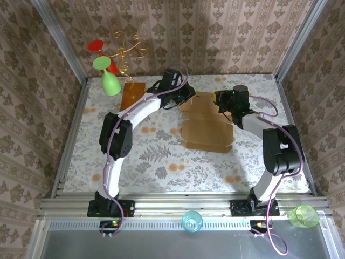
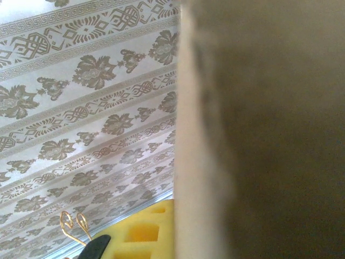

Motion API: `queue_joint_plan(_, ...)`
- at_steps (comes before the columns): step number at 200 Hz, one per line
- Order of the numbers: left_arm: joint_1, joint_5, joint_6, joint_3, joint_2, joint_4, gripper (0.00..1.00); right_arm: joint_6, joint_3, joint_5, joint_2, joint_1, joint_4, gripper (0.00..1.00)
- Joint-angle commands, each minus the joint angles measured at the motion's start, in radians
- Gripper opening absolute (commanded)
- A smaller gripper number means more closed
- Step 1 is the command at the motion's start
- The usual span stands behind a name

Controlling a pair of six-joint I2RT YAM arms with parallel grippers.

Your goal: Fold the paper box

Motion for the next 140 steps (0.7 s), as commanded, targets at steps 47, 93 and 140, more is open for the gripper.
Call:
queue_joint_plan(47, 0.044, -0.098, 0.062, -0.281, -0.299, 0.075, 0.38, 0.011, 0.024, 0.014, -0.115, -0.006, -0.153, 0.0)
queue_joint_plan(93, 0.138, -0.103, 0.009, -0.707, -0.477, 0.226, 0.18, 0.051, 0.057, 0.018, -0.226, -0.021, -0.334, 0.0)
queue_joint_plan(140, 0.126, -0.069, -0.096, -0.827, -0.346, 0.534, 0.14, 0.091, 0.062, 0.022, -0.302, -0.026, -0.427, 0.0)
